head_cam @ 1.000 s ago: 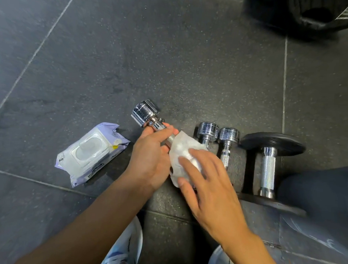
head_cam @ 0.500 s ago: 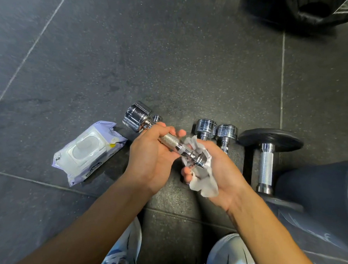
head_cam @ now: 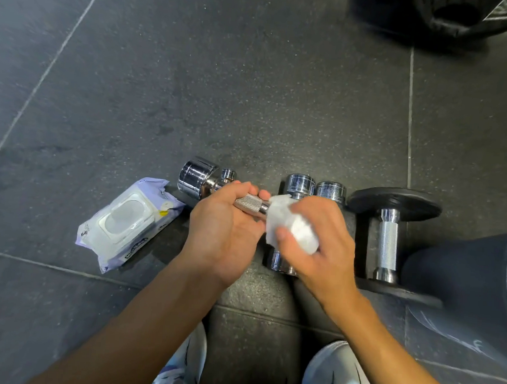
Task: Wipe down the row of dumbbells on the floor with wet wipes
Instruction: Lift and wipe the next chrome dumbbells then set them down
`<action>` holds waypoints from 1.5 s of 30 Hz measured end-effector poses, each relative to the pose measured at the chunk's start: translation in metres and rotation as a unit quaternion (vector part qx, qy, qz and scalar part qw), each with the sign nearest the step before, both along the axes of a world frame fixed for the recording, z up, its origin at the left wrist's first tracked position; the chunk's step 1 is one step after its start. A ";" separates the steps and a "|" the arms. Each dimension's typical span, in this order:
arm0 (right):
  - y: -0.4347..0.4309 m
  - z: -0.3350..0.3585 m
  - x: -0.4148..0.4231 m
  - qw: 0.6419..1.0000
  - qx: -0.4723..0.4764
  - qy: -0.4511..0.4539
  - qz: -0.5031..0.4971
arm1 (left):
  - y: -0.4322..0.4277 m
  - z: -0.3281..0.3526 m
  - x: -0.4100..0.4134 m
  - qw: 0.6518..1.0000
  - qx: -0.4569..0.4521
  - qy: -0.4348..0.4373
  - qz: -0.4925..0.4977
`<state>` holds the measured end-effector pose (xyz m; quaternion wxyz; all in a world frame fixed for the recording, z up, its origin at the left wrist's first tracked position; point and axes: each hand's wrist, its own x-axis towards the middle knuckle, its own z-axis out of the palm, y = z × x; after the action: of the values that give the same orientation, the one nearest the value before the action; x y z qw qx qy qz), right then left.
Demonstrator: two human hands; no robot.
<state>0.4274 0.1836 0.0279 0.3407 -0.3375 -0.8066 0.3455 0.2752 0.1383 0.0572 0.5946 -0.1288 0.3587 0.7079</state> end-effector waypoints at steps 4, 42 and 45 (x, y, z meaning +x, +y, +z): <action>0.006 0.032 -0.019 0.745 -0.655 0.107 -0.067 | 0.001 -0.001 0.001 0.999 0.004 0.043 0.015; -0.013 0.024 -0.012 0.680 -0.724 0.113 -0.028 | 0.006 -0.002 -0.006 0.995 0.063 0.052 -0.051; -0.005 0.030 -0.007 0.522 -0.824 0.206 0.076 | 0.004 -0.002 -0.009 0.994 0.083 0.024 -0.062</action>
<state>0.4208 0.1786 0.0578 0.0403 -0.3247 -0.0918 0.9405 0.2667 0.1425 0.0555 0.6372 -0.0392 0.3200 0.7001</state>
